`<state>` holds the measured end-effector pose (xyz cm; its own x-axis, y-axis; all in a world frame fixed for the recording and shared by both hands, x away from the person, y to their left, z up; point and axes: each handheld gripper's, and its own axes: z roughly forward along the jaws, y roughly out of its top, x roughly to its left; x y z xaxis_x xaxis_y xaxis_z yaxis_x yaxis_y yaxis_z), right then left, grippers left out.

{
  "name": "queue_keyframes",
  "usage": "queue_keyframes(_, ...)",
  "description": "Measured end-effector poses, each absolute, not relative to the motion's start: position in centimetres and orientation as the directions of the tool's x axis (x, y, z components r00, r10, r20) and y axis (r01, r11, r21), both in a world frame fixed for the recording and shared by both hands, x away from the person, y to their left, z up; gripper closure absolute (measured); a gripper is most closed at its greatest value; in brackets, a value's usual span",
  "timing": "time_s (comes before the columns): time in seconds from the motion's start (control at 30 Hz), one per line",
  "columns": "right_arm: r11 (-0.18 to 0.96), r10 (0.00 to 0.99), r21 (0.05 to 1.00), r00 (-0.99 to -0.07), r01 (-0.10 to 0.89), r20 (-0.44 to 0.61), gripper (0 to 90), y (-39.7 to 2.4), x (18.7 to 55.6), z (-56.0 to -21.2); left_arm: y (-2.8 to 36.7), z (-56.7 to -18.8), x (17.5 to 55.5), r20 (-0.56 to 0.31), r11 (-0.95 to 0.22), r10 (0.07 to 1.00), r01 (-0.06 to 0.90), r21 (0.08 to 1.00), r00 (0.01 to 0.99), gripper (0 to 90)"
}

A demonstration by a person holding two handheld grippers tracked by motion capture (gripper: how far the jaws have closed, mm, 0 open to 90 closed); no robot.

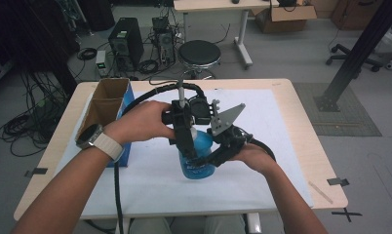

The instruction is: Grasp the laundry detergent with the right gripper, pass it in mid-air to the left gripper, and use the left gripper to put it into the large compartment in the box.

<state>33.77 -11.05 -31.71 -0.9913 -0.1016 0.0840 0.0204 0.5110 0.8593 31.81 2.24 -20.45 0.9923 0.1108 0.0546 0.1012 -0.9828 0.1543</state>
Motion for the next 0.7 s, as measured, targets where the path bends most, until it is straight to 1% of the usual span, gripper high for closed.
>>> queue_keyframes(0.17, 0.509, -0.102, 0.861, -0.991, 0.023, 0.086, 43.7, -11.10, 33.76, -31.65, 2.06, -20.83, 31.83, 0.049, -0.984, 0.103, 0.095, 0.148, 0.993, 9.7)
queue_keyframes(0.27, 0.509, -0.101, 0.860, -0.991, 0.022, 0.085, 43.7, -11.15, 33.78, -31.64, 2.08, -20.92, 31.78, 0.055, -0.984, 0.095, 0.086, 0.157, 0.994, 13.3)
queue_keyframes(0.7, 0.508, -0.101, 0.861, -0.991, 0.021, 0.084, 43.7, -11.19, 33.76, -31.62, 1.91, -21.00, 31.68, 0.050, -0.985, 0.088, 0.080, 0.152, 0.995, 20.5)
